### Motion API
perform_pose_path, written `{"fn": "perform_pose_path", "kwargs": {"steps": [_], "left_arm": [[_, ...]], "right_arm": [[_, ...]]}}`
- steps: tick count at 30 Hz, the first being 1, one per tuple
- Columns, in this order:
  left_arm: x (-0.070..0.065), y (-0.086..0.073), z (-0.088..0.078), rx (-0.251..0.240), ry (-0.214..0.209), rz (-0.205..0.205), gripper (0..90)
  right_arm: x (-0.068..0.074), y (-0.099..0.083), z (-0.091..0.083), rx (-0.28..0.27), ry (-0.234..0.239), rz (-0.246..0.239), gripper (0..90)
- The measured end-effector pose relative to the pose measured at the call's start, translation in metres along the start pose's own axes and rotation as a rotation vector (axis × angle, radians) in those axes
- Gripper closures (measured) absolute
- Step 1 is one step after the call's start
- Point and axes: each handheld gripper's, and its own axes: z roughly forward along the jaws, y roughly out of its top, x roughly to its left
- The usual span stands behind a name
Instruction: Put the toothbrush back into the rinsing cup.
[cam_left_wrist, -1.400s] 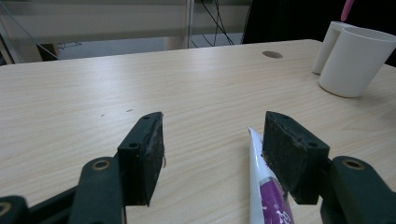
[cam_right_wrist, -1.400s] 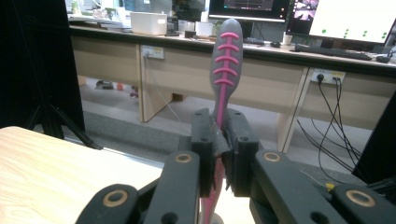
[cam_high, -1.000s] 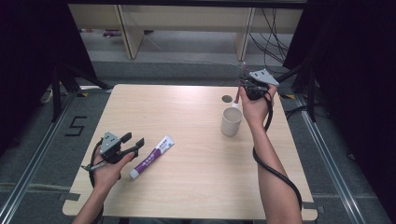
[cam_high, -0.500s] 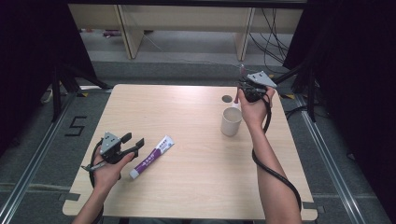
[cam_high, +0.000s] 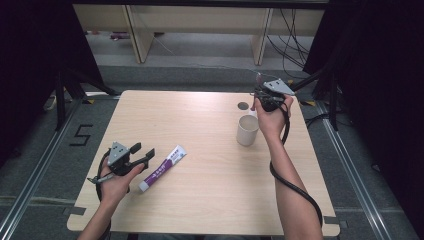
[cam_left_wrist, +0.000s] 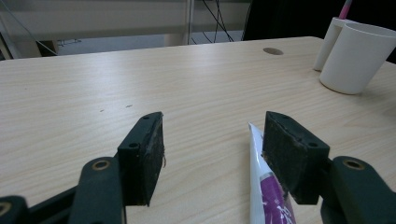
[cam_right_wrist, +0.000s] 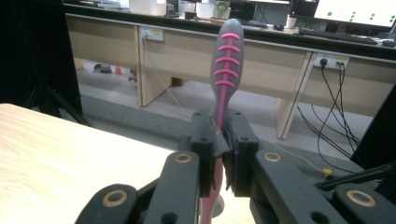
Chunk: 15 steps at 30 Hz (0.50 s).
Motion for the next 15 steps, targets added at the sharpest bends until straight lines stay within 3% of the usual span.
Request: {"fn": "perform_pose_path", "kwargs": {"steps": [3, 11, 15], "left_arm": [[-0.0001, -0.0002, 0.0001, 0.001, -0.001, 0.000, 38.4], [0.0002, -0.0003, 0.0000, 0.002, 0.001, -0.002, 38.4], [0.0001, -0.0006, 0.0001, 0.002, 0.001, -0.004, 38.4]], "right_arm": [[0.0011, -0.0016, -0.0001, 0.006, -0.005, 0.017, 83.7], [0.0008, -0.0061, 0.0020, 0.008, -0.002, -0.007, 83.7], [0.0023, -0.0090, 0.0028, 0.022, 0.000, 0.009, 83.7]]}}
